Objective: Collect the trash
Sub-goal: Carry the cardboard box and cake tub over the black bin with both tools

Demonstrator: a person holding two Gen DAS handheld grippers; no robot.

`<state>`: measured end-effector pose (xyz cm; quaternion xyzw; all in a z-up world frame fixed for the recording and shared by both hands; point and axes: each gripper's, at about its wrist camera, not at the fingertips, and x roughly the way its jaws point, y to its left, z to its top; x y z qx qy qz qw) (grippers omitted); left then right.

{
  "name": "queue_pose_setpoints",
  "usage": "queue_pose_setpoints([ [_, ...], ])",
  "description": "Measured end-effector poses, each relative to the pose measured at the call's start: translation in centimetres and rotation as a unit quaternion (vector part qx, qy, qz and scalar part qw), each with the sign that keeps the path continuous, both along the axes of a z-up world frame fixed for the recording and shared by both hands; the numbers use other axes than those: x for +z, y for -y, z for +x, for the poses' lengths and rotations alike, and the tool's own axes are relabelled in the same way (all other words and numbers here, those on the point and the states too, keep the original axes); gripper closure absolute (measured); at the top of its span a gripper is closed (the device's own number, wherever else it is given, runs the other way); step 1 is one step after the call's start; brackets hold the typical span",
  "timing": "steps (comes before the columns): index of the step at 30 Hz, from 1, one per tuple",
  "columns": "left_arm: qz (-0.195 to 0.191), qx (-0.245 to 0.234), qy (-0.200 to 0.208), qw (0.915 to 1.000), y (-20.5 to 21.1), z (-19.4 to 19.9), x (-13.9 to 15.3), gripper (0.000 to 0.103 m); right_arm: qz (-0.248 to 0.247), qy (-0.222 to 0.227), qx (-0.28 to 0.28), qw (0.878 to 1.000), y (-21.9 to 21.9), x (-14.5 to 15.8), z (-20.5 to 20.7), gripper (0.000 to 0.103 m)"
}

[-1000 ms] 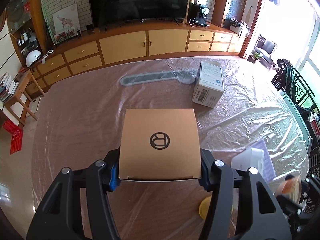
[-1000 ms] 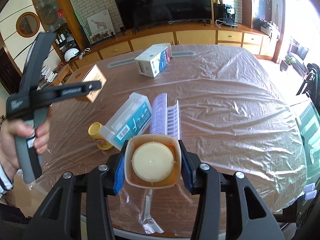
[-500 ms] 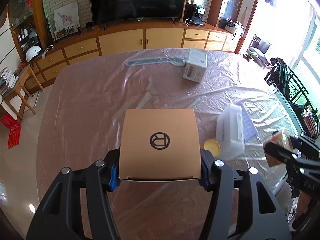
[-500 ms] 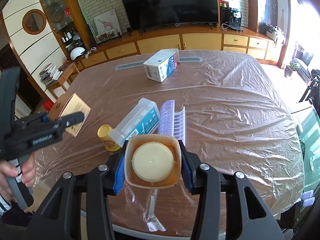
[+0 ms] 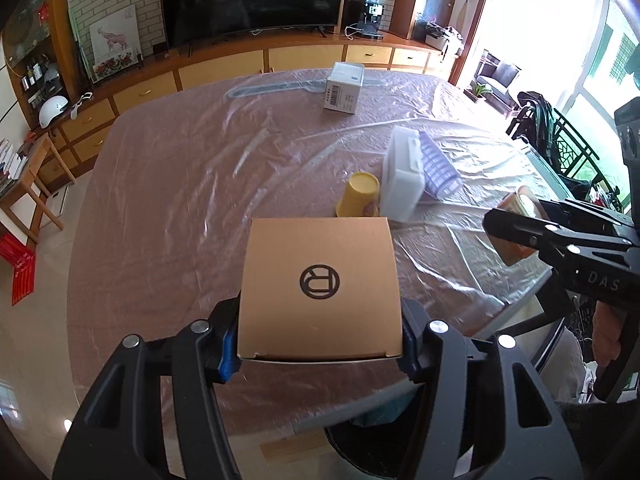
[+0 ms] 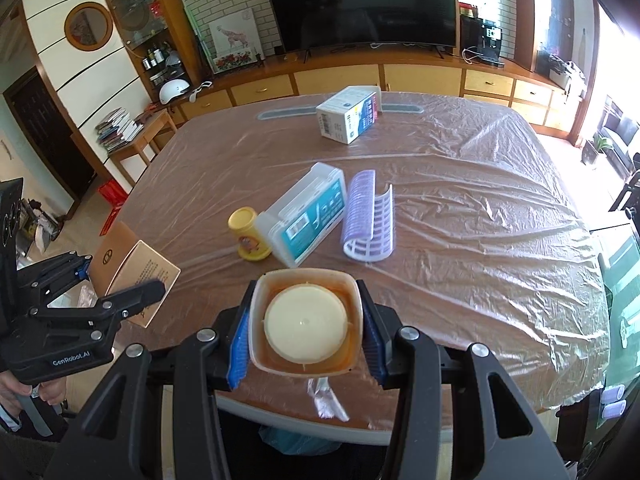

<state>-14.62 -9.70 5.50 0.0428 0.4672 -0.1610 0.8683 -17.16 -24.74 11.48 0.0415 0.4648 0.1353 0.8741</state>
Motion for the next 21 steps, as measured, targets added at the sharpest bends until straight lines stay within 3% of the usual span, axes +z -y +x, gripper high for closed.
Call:
queue_pose_setpoints([
  [21, 0.009, -0.068, -0.019, 0.9975, 1.7, -6.0, -0.8, 0.044, -0.004, -0.018, 0.077, 0.997, -0.9, 0.1, -6.6, 0.058],
])
